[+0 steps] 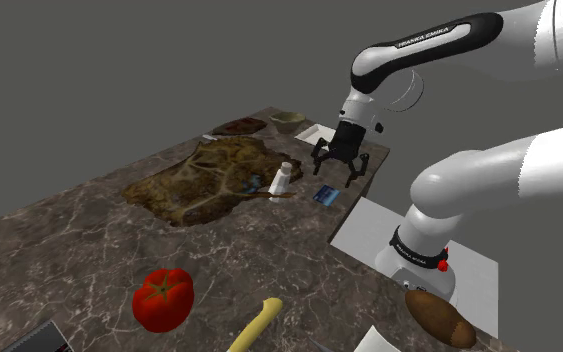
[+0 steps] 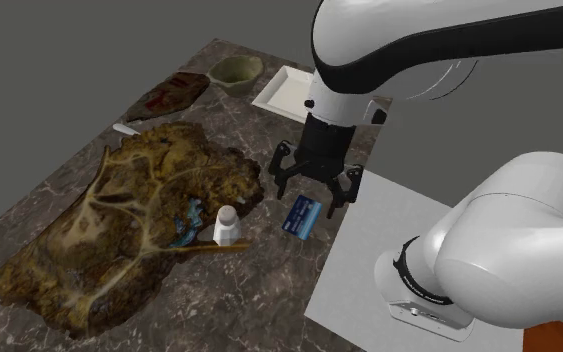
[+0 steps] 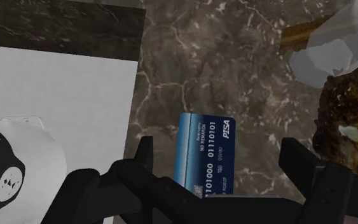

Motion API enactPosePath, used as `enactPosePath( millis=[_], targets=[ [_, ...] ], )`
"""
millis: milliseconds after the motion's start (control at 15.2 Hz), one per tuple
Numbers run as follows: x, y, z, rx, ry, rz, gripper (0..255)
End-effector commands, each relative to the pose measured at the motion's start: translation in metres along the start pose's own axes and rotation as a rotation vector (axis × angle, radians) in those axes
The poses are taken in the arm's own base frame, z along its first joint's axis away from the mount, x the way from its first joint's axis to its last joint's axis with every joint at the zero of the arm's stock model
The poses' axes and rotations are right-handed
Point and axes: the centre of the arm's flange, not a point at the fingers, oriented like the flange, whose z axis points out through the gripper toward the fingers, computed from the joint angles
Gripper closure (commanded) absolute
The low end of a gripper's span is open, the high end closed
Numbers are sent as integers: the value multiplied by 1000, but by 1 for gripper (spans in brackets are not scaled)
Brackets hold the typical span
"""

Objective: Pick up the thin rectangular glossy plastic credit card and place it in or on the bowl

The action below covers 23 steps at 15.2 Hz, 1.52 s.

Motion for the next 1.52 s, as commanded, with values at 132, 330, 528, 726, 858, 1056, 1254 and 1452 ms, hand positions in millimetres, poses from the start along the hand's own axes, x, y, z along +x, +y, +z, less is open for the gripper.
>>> enactPosePath(
  millis=[132, 330, 528, 726, 858, 1056, 1254, 1452],
  targets=[
    [3, 3, 23, 25, -19, 71, 0],
    [2, 3, 38, 25, -19, 71, 0],
    [2, 3, 47, 25, -19, 71, 0],
    [2, 3, 47, 25, -19, 71, 0],
    [2, 3, 47, 25, -19, 71, 0],
    [2, 3, 47, 25, -19, 71, 255],
    [2, 3, 47, 25, -19, 71, 255],
    [2, 3, 47, 25, -19, 71, 255]
  ],
)
